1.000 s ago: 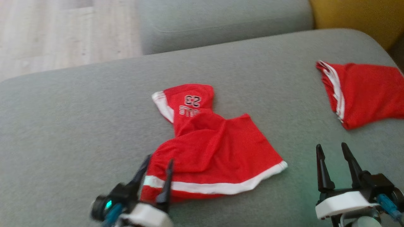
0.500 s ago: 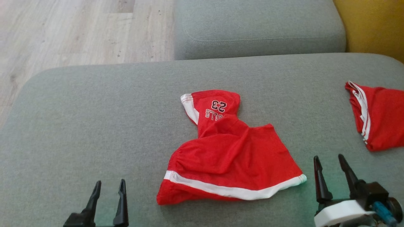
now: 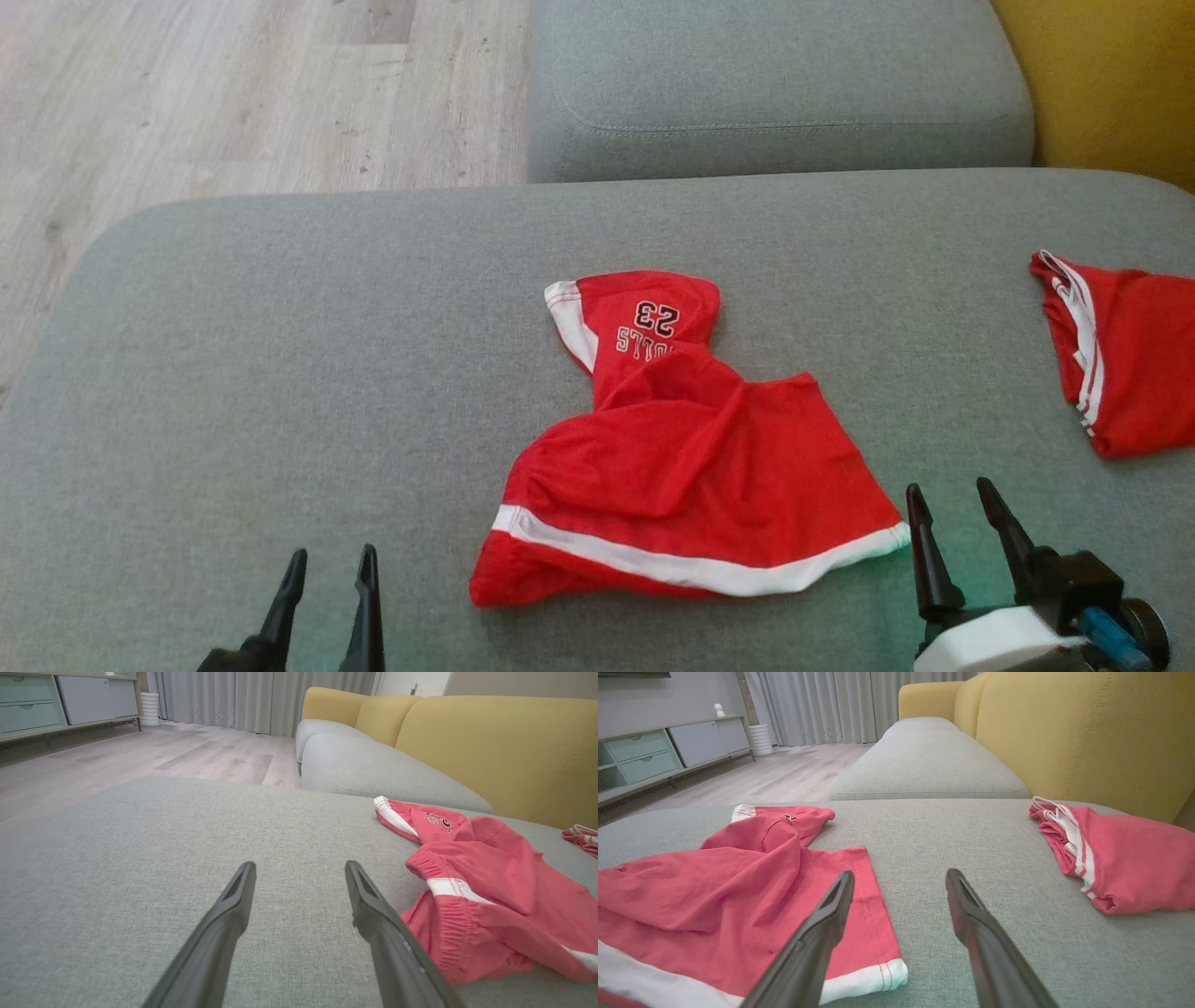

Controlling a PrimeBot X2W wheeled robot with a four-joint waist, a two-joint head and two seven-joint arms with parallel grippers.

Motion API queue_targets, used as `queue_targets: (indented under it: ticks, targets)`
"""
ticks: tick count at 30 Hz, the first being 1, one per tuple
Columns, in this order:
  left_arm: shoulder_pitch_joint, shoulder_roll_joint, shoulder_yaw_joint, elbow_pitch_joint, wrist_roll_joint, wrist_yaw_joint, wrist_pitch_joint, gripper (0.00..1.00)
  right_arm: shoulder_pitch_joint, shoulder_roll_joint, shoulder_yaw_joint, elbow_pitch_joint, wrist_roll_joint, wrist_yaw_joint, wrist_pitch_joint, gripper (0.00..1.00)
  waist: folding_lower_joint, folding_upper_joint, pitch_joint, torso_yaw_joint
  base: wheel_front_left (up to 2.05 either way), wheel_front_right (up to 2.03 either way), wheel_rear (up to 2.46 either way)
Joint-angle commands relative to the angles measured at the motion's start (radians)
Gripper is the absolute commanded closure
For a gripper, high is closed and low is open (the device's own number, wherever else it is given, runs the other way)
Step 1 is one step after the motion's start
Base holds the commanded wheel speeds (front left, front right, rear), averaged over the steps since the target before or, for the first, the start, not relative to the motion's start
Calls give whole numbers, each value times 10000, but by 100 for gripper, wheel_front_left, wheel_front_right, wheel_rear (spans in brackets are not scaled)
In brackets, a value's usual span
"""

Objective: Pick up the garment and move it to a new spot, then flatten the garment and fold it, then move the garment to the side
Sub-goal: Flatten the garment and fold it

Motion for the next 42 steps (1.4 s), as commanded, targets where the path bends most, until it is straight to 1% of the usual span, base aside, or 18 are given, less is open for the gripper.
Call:
queue_targets:
  ticks: [1,9,14,18,21,24,26,29,34,37,42]
  targets:
    - [-308,-34,416,-232,101,-48,-95,0,-413,-60,262,-248,84,-7,-109,0,0,0,4,2,0,0,0]
    - [-296,-325,856,-34,522,-391,-95,0,-430,-60,321,-225,128,-7,-109,0,0,0,-9,41,0,0,0]
    - [-298,-433,1009,26,682,-513,-95,0,-471,-60,339,-244,131,-7,-109,0,0,0,23,72,0,0,0]
    - [-315,-497,1084,34,756,-579,-95,0,-585,-60,401,-371,345,-7,-109,0,0,0,61,54,0,0,0]
    - [-450,-558,937,-65,574,-632,-95,0,-691,-60,341,-547,451,-7,-109,0,0,0,109,19,0,0,0]
    - [-653,-596,431,-8,258,-681,-12,0,-792,-60,229,-524,449,-7,-82,0,0,0,135,-47,0,0,0]
    - [-836,-607,47,-51,-11,-703,370,0,-895,-60,186,-440,313,-7,212,0,0,0,154,-104,0,0,0]
    - [-1073,-614,-406,-333,-497,-719,1157,0,-1010,-127,313,-356,109,-7,1088,0,0,0,242,-191,0,0,0]
    - [-1365,-545,-843,-871,-1374,-728,2473,0,-1137,-285,659,-33,85,-7,2474,0,0,0,553,-273,0,0,0]
    - [-1392,-409,-1064,-1064,-1852,-729,3168,0,-1258,-313,844,245,55,-7,2915,0,0,0,736,-317,0,0,0]
    - [-1389,-133,-1290,-1294,-2365,-730,3752,0,-1489,-288,1072,785,64,-7,3315,0,0,0,920,-319,0,0,0]
